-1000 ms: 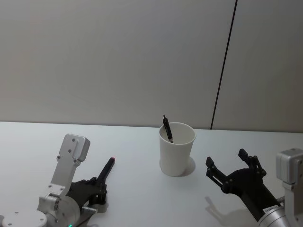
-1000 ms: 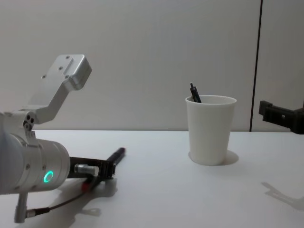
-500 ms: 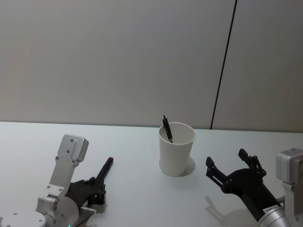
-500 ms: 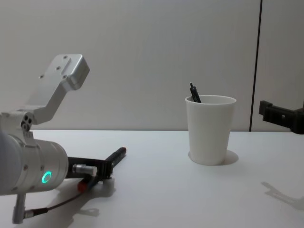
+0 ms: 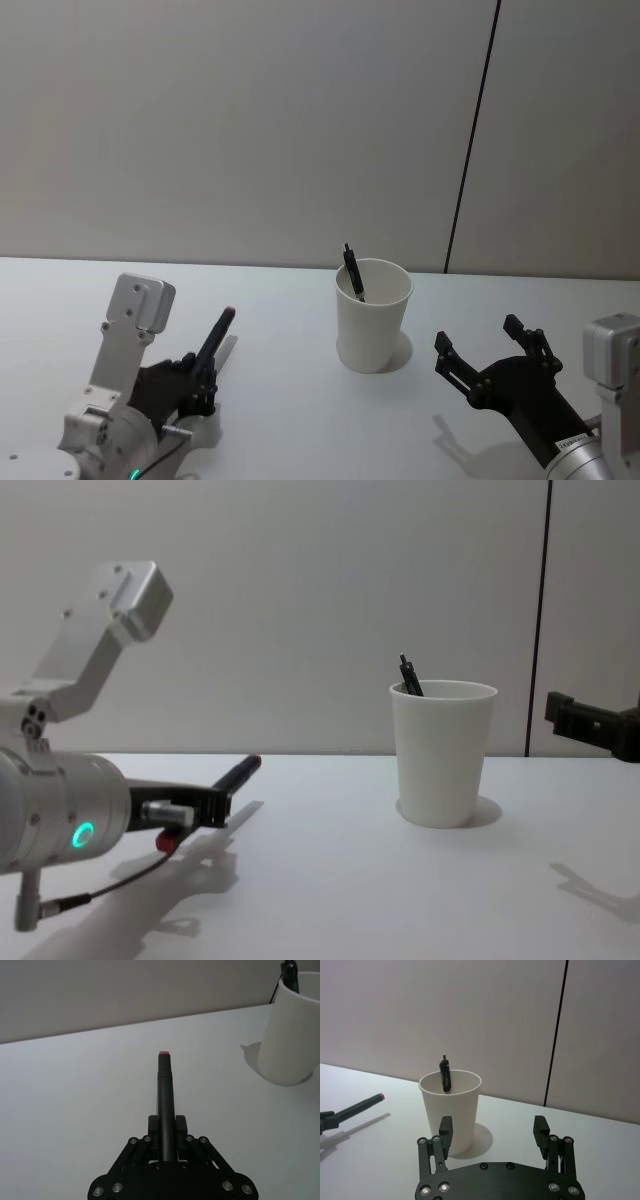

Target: Place the pen into the pen holder.

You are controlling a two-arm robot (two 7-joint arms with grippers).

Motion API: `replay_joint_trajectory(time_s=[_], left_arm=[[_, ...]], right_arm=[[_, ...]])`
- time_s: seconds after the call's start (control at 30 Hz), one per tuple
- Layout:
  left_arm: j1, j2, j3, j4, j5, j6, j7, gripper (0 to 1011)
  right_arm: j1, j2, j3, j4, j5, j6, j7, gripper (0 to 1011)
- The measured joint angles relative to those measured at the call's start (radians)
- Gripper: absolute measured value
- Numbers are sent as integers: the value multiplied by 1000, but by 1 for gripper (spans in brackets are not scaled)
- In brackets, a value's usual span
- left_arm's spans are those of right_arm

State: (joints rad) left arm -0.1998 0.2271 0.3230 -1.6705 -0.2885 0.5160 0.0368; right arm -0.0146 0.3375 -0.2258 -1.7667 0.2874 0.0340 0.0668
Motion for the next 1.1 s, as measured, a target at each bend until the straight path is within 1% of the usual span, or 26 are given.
replay_joint_trajectory(time_s=[0.23,0.43,0.47,0.57,0.6,0.73,0.8,0.83,0.87,0.9,0.93,1.07,1.1], left_arm=[[13,26,-10,-35,8,-64,-33,200],[17,57,-16,-59,7,-139,-98,200],[17,57,-16,-59,7,-139,-98,200],[16,70,-17,-63,1,-183,-141,200],[16,70,-17,-63,1,-183,-141,200],[9,85,-14,-64,-9,-240,-204,200],[5,90,-12,-61,-14,-258,-224,199],[5,90,-12,-61,-14,-258,-224,199],[0,95,-8,-57,-20,-282,-252,199],[0,95,-8,-57,-20,-282,-252,199],[-5,100,-4,-53,-25,-302,-275,200],[-16,107,6,-42,-36,-340,-320,200],[-21,110,10,-37,-42,-357,-341,200]], right_arm=[[0,0,0,0,0,0,0,1001],[0,0,0,0,0,0,0,1001],[0,0,0,0,0,0,0,1001],[0,0,0,0,0,0,0,1001],[0,0,0,0,0,0,0,1001],[0,0,0,0,0,0,0,1001],[0,0,0,0,0,0,0,1001],[0,0,0,0,0,0,0,1001],[0,0,0,0,0,0,0,1001],[0,0,0,0,0,0,0,1001],[0,0,0,0,0,0,0,1001],[0,0,0,0,0,0,0,1001],[0,0,0,0,0,0,0,1001]])
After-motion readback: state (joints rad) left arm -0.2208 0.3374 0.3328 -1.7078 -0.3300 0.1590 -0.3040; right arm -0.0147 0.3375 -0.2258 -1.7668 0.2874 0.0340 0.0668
